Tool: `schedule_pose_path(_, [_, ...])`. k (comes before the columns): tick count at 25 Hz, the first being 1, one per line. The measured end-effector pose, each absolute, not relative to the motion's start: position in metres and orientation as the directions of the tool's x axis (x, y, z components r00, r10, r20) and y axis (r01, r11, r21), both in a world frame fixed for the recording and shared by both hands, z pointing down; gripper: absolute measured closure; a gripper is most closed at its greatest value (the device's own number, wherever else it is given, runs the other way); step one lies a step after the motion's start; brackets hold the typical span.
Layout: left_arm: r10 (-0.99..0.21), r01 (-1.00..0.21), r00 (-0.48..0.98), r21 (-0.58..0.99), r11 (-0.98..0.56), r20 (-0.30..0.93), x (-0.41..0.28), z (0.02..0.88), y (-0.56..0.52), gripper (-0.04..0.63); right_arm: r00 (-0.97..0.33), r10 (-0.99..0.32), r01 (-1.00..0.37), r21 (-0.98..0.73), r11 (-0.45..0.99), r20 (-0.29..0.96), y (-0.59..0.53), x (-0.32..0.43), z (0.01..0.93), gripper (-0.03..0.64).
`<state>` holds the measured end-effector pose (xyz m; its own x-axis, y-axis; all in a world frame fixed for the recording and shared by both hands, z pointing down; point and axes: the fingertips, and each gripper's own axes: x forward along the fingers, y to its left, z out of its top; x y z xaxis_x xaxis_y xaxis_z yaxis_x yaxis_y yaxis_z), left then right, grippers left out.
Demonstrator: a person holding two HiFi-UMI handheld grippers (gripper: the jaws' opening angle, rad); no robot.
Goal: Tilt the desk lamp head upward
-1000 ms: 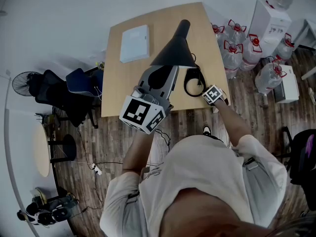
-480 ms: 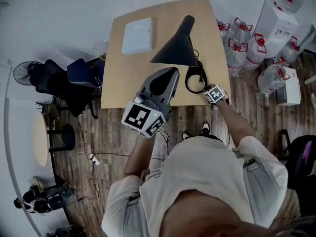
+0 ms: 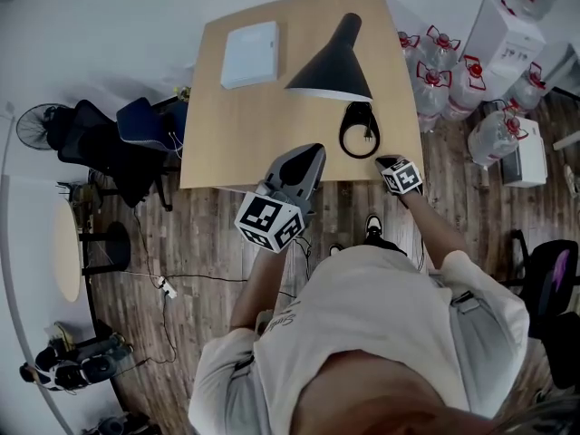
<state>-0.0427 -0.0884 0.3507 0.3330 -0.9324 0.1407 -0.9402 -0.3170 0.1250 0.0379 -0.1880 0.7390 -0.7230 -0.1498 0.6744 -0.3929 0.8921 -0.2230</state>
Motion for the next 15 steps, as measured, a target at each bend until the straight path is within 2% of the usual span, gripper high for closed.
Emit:
schedule_pose_path(9, [-0.924,-0.933,0.343,0.172,-0.315,0.168,-0.08,0.385,-0.022,0.58,-0.759,-0.233,-0.407,-0.163,0.899,0.608,-0.106,0.054,0.672,0.621])
schedule_pose_path(15, [-0.901,-0.92,0.385,0.164,-0.356,0.2,-0.09,0.41,0.007,0.58,-0.819,-0.341,-0.453,-0.155,0.878,0.462,-0.072,0.046,0.595,0.621])
